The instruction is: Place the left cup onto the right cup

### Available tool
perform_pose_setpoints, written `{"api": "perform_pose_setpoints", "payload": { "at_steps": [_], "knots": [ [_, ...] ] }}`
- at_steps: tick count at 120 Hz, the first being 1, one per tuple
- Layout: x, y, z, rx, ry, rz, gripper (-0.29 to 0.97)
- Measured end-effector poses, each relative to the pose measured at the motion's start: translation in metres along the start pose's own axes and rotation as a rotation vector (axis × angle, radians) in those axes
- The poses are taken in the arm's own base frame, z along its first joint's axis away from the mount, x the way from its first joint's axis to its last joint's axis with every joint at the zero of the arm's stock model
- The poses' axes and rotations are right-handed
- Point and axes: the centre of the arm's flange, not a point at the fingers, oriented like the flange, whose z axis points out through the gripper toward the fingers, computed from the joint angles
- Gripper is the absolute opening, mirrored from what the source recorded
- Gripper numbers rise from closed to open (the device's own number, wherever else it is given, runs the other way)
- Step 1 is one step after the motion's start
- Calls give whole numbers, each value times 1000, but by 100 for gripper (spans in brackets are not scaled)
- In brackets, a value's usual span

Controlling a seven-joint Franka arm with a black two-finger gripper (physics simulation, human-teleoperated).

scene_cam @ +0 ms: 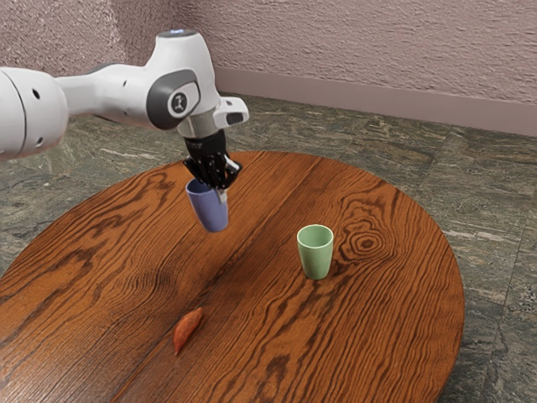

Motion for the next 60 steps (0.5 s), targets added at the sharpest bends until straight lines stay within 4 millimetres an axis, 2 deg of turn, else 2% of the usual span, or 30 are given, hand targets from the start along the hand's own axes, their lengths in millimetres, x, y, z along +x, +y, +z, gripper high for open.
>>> {"api": "perform_pose_setpoints", "payload": {
  "at_steps": [28,60],
  "knots": [
    [-17,30,-22,7,12,58,-11],
    [-29,87,-28,11,15,156,-11]
  ]
}}
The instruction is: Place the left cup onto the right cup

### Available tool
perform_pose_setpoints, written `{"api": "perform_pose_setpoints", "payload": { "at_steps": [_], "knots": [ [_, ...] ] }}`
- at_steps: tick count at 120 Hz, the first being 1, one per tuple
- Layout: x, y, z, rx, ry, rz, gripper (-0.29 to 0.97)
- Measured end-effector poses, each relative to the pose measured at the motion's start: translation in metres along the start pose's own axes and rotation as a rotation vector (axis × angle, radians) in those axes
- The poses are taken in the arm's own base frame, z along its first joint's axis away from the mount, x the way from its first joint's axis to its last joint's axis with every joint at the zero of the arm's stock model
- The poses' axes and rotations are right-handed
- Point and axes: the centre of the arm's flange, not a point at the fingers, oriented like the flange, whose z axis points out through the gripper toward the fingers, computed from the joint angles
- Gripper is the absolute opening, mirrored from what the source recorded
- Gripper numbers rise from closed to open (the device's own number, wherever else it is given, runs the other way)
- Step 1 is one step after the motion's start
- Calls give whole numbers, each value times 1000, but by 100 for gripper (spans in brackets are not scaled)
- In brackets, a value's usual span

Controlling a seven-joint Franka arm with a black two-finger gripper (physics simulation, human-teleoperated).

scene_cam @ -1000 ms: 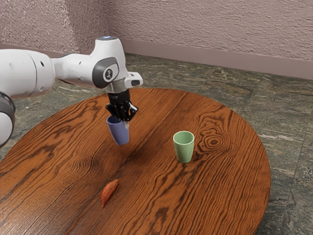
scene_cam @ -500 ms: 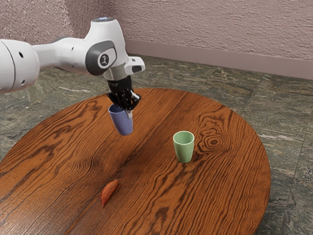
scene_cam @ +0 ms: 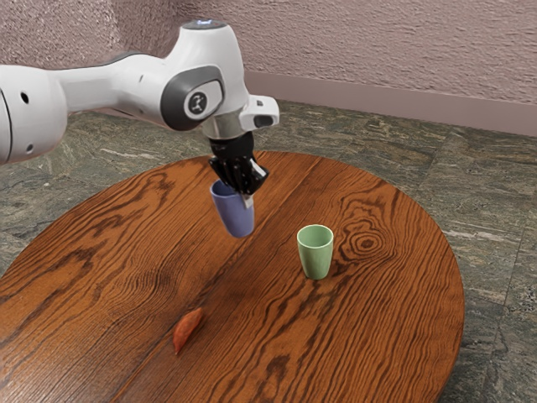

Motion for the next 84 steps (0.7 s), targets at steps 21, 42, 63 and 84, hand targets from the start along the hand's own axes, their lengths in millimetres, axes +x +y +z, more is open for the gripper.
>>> {"api": "perform_pose_setpoints", "payload": {
  "at_steps": [21,42,63,84],
  "knots": [
    [4,12,-1,0,5,20,-11],
    [21,32,-2,-4,14,51,-11],
    [30,51,4,-4,4,81,-11],
    [37,67,6,-8,2,105,-11]
  ]
}}
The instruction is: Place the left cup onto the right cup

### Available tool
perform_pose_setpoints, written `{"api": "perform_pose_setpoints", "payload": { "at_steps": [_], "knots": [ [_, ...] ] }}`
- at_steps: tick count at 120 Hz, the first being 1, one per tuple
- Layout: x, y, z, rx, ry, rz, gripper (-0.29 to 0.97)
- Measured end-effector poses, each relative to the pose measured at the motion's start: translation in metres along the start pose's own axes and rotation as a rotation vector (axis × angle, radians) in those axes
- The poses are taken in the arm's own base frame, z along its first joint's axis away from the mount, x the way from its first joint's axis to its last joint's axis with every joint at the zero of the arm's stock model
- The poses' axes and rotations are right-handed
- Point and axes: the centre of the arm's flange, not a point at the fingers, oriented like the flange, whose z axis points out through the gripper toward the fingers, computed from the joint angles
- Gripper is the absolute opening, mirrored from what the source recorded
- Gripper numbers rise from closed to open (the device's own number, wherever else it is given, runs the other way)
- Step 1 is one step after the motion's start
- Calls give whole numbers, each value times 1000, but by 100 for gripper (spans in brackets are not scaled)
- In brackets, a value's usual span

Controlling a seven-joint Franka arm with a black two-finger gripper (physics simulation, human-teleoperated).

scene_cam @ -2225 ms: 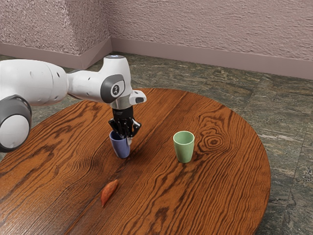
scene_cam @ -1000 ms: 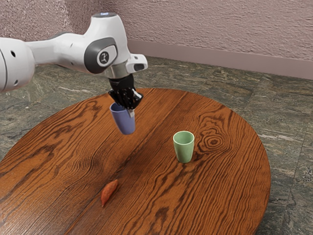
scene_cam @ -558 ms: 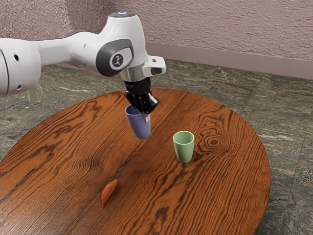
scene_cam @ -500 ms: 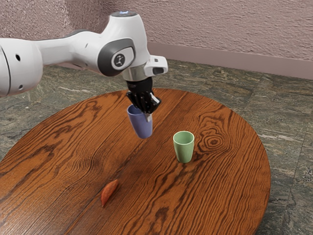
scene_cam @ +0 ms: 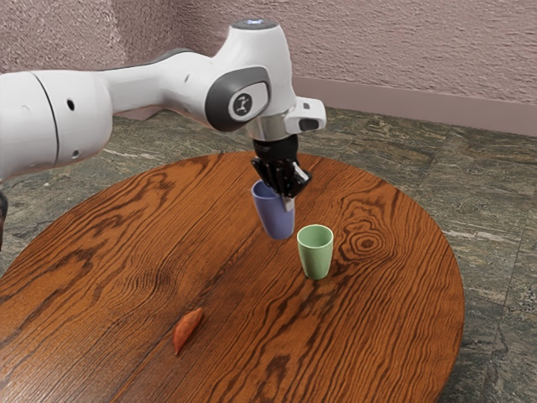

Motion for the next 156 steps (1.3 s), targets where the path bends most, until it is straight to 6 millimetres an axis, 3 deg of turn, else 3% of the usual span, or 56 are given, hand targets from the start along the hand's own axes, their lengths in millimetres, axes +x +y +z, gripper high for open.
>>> {"api": "perform_pose_setpoints", "payload": {
  "at_steps": [70,92,108,124,156],
  "knots": [
    [45,24,22,6,-21,49,-10],
    [50,14,34,3,-42,44,-10],
    [55,9,30,6,-32,43,-10],
    [63,15,22,4,-14,56,-10],
    [79,16,29,-2,-8,65,-10]
  ]
}}
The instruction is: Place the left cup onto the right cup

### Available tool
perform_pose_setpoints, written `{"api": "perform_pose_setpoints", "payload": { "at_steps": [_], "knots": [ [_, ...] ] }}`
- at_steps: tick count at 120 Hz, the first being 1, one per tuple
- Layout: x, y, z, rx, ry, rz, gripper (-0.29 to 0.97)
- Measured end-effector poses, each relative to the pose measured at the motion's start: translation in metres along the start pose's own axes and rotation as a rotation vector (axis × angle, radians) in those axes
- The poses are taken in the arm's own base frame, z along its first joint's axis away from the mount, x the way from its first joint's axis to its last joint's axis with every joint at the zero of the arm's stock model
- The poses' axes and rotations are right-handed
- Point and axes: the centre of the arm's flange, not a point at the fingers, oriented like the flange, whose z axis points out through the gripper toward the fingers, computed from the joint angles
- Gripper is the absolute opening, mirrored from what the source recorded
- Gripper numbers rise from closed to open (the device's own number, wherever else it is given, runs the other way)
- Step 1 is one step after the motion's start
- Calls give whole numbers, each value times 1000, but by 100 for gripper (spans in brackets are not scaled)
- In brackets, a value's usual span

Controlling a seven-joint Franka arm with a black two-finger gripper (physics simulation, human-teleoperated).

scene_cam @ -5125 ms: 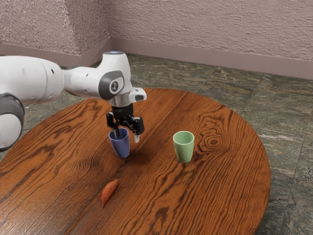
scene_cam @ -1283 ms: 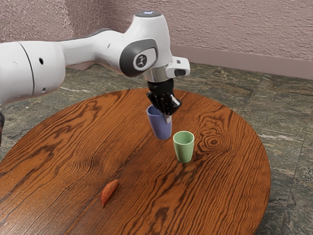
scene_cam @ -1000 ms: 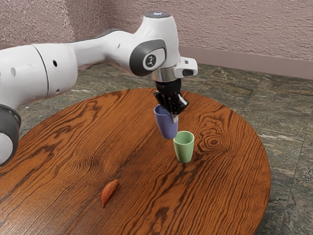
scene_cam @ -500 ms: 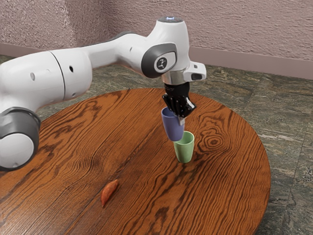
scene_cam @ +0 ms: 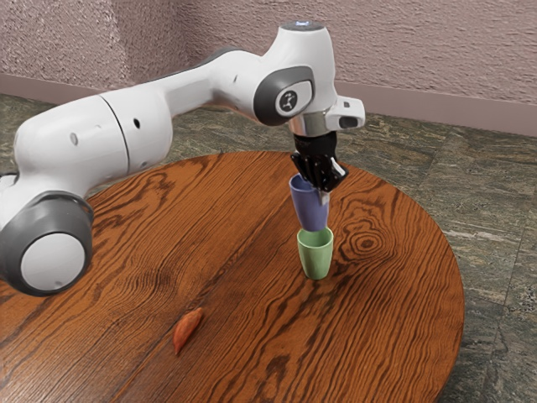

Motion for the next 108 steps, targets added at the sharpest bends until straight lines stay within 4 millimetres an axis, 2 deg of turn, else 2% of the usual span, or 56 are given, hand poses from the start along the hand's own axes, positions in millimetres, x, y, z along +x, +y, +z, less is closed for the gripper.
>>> {"api": "perform_pose_setpoints", "payload": {
  "at_steps": [60,95,108],
  "knots": [
    [8,-10,30,2,-36,-7,-10],
    [9,-12,31,5,-34,-8,-10],
    [10,-11,24,3,-18,-5,-10]
  ]
}}
